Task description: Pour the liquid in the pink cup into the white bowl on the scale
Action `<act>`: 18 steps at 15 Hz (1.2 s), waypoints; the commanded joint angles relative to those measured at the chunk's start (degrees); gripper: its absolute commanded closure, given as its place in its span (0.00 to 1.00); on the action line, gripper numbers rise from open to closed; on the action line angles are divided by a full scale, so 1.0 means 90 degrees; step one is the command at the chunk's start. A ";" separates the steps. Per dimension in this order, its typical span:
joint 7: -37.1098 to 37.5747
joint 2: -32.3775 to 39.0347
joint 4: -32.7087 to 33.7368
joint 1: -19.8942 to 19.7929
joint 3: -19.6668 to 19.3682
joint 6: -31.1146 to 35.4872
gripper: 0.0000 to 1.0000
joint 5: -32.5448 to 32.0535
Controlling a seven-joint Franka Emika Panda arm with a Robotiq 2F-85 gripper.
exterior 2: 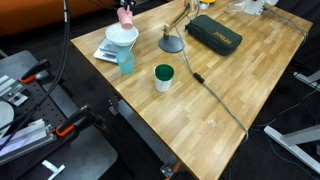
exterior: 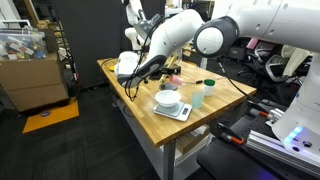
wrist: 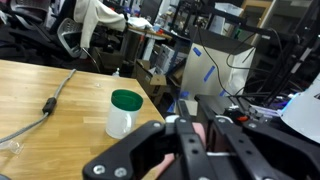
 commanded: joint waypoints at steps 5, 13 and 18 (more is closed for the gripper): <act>0.1659 -0.0688 -0.0094 -0.0861 0.0755 0.0483 0.96 0.1594; 0.4034 -0.1785 -0.1594 -0.2002 0.1270 0.2568 0.96 0.2837; 0.5489 -0.2587 -0.2828 -0.2529 0.1278 0.4218 0.96 0.2794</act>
